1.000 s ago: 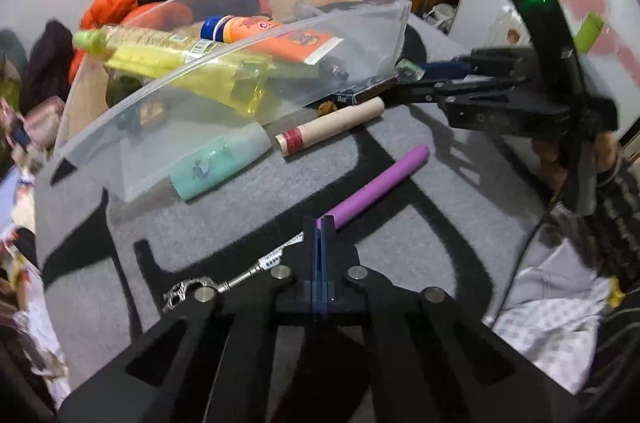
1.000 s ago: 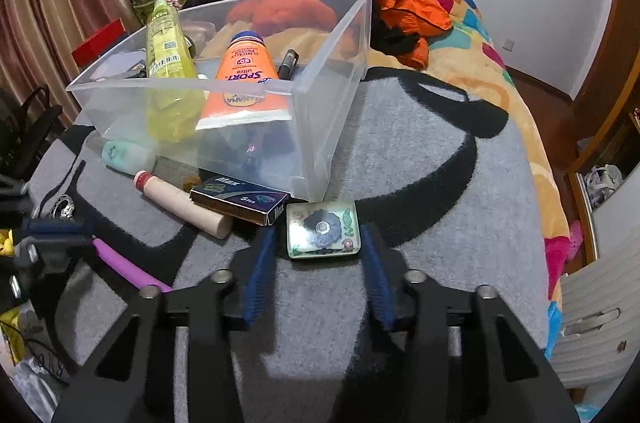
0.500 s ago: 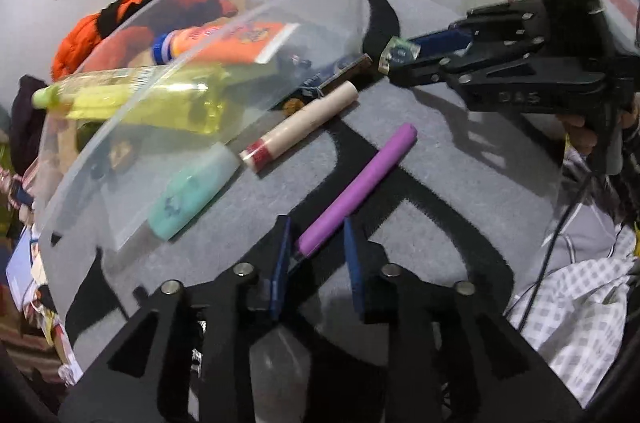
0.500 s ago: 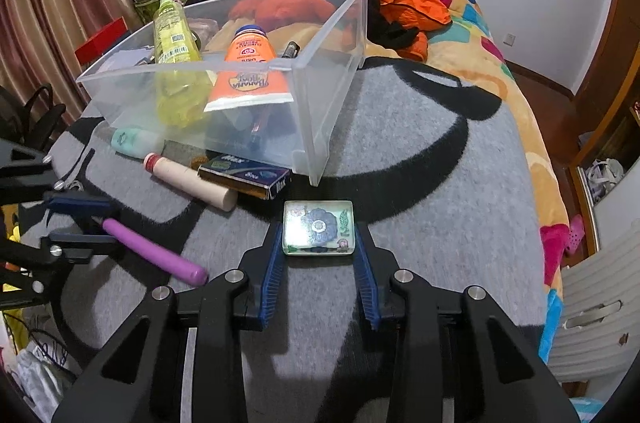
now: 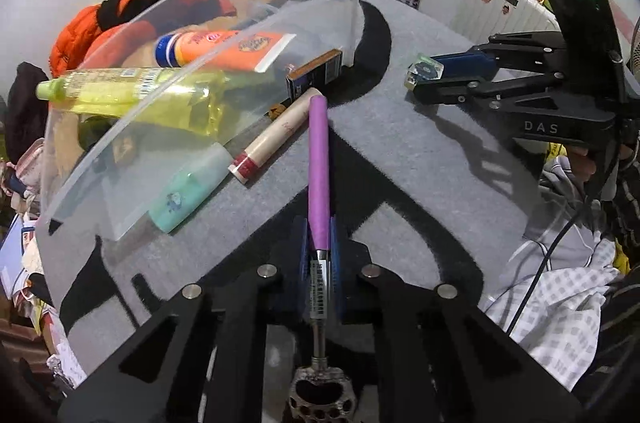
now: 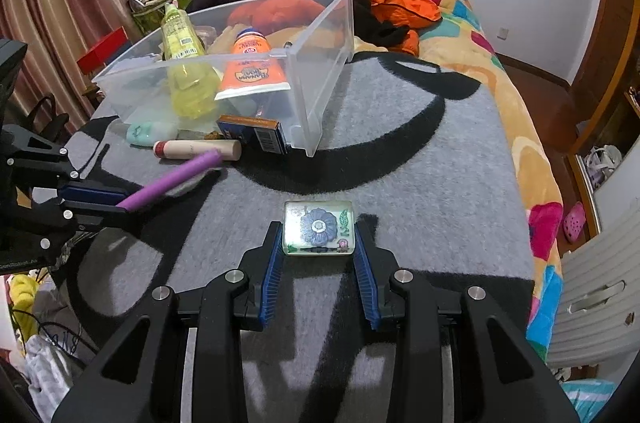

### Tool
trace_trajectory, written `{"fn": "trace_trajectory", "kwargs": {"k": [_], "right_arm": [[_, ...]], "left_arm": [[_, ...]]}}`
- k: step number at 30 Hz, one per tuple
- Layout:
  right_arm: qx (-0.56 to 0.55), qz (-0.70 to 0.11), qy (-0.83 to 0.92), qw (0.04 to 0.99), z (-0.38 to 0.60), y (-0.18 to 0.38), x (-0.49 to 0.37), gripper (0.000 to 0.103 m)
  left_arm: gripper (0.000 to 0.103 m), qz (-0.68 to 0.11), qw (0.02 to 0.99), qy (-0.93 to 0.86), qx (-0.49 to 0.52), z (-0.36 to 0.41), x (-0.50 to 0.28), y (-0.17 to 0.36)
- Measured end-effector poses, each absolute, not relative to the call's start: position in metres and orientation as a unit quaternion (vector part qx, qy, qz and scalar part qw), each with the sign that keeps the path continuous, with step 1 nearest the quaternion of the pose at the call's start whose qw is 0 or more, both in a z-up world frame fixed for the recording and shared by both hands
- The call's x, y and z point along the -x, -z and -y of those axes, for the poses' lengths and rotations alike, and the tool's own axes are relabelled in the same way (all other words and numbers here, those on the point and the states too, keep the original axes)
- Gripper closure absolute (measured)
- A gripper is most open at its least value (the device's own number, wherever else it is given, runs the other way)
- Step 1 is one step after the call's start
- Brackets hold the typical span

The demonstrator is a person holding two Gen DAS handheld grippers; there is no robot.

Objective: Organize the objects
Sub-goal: 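Grasp the back scratcher's purple handle with the left gripper while the right grasps the green tin, then carry the back scratcher and green tin above the clear box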

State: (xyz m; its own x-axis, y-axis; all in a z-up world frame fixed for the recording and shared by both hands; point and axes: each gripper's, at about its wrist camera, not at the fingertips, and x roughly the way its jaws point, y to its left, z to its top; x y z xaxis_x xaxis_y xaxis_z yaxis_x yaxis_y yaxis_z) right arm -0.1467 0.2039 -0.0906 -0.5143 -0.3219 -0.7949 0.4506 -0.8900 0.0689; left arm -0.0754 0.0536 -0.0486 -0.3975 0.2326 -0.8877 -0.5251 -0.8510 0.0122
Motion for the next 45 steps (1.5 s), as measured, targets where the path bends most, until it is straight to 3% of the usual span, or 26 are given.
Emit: {"fn": "trace_trajectory", "kwargs": {"k": [31,45], "right_arm": [[-0.334,-0.054,0.903,0.266,-0.168,0.009,0.136,0.072],[-0.318,-0.053,0.906,0.272,-0.15,-0.002,0.167,0.072]], "left_arm": [[0.093,0.001,0.139,-0.936,0.325,0.015,0.072,-0.049],[0.093,0.015,0.098,-0.948,0.301,0.036,0.12,-0.064]]}}
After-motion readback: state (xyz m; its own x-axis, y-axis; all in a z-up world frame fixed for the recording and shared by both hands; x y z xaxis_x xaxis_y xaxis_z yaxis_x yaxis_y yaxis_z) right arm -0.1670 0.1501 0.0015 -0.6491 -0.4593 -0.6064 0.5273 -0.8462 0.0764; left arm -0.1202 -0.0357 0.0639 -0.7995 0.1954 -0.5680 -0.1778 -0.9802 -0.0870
